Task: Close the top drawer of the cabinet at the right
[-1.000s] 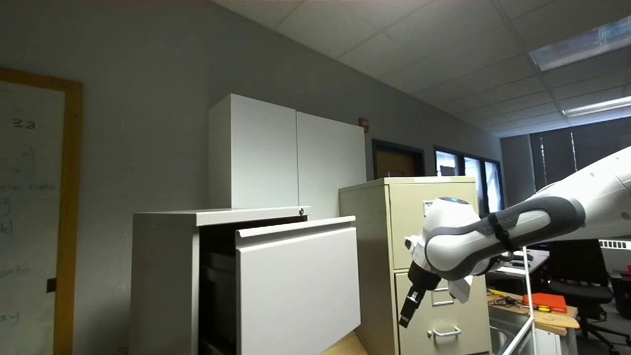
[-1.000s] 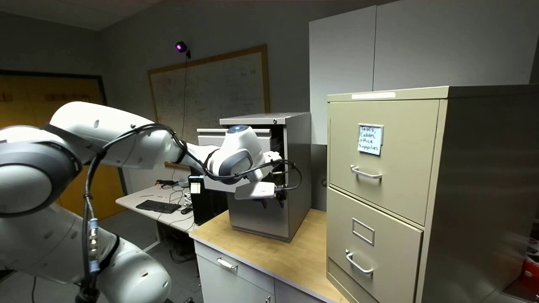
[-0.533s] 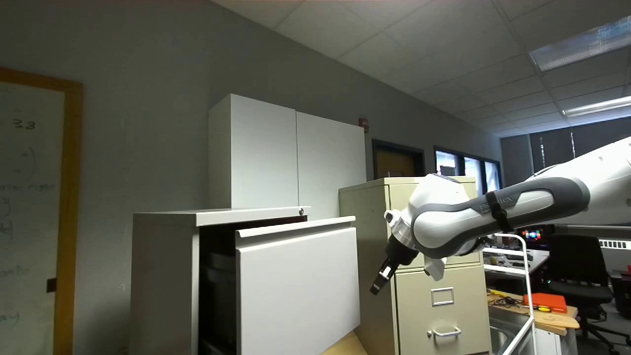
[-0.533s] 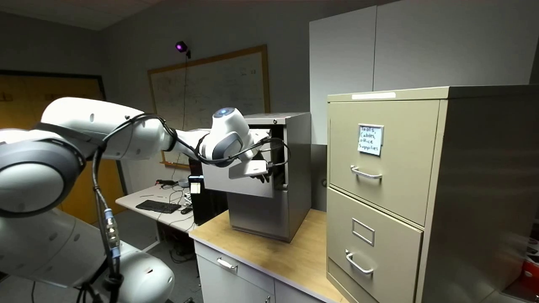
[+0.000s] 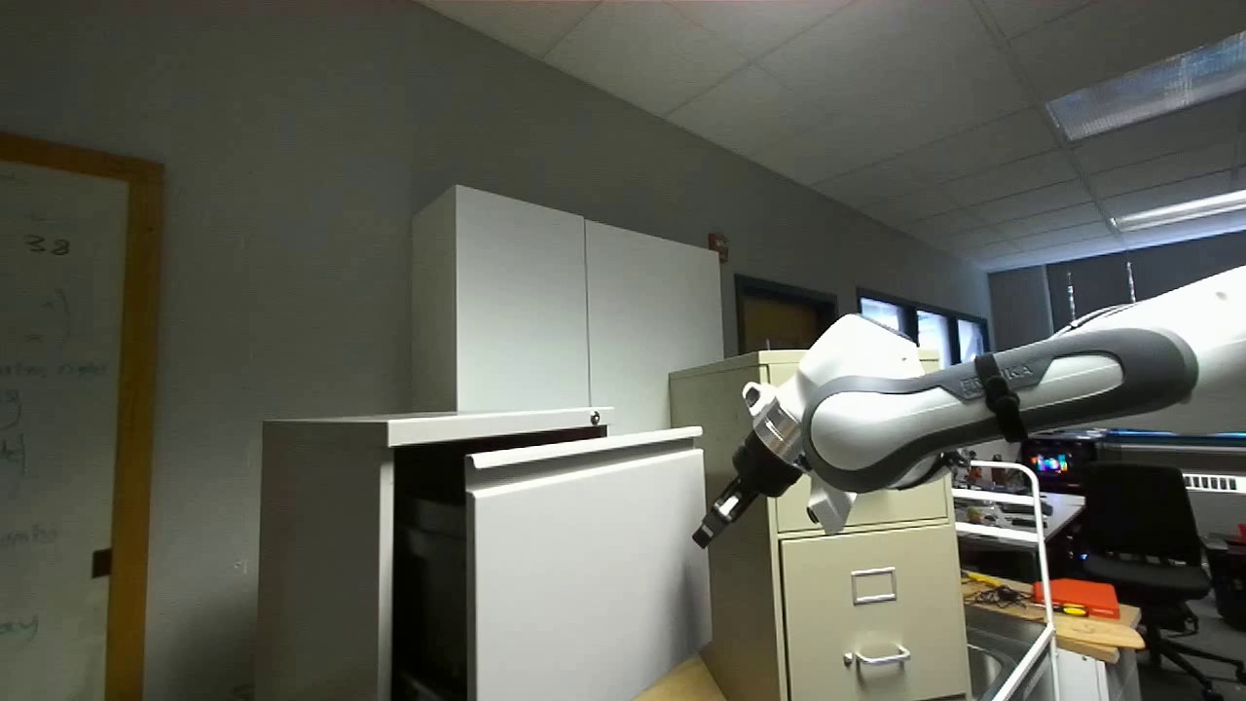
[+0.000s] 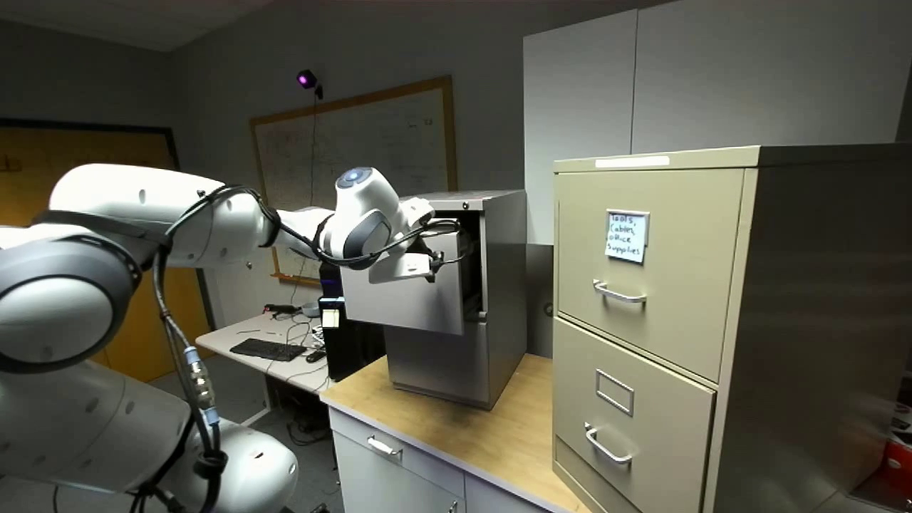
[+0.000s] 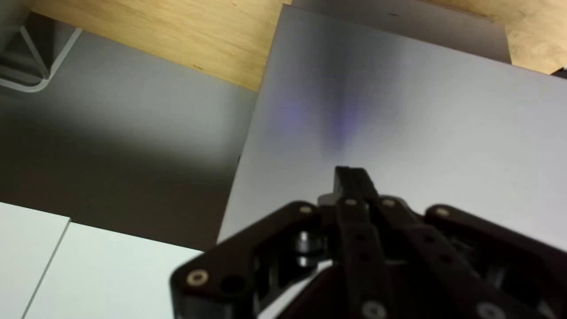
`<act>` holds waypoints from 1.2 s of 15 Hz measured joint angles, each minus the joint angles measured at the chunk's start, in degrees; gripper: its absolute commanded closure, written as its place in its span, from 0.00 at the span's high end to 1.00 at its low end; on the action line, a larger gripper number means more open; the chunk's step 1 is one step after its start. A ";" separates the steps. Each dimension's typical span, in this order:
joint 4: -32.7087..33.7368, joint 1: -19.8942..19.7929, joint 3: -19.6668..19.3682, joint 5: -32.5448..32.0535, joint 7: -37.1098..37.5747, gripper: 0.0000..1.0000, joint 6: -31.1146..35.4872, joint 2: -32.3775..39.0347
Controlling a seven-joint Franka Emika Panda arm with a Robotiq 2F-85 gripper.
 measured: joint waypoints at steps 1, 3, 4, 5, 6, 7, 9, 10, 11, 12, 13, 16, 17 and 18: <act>0.11 -0.02 0.84 0.29 2.09 0.00 0.06 -0.35; 0.23 -0.06 2.59 0.45 5.67 0.00 0.77 -1.45; 0.25 -0.07 3.45 0.46 7.07 0.00 1.61 -2.13; 0.28 -0.07 4.28 0.46 8.40 0.00 2.58 -2.88; 0.33 -0.07 5.09 0.46 9.70 0.00 3.79 -3.62; 0.37 -0.03 5.75 0.52 10.73 0.00 5.40 -4.23; 0.52 0.12 6.64 0.76 12.34 0.00 9.19 -4.79; 0.63 0.34 6.80 0.98 12.89 0.00 10.90 -4.76; 0.72 0.59 6.86 1.14 13.35 0.00 12.41 -4.57; 0.88 0.86 6.86 1.32 13.58 0.00 13.59 -4.23; 1.14 1.18 6.85 1.55 13.77 0.00 14.51 -3.78; 2.17 2.22 6.46 2.44 13.96 0.00 15.80 -2.19; 2.62 2.65 6.14 2.91 13.96 0.00 15.89 -1.61; 3.18 3.13 5.74 3.38 13.96 0.00 15.90 -0.91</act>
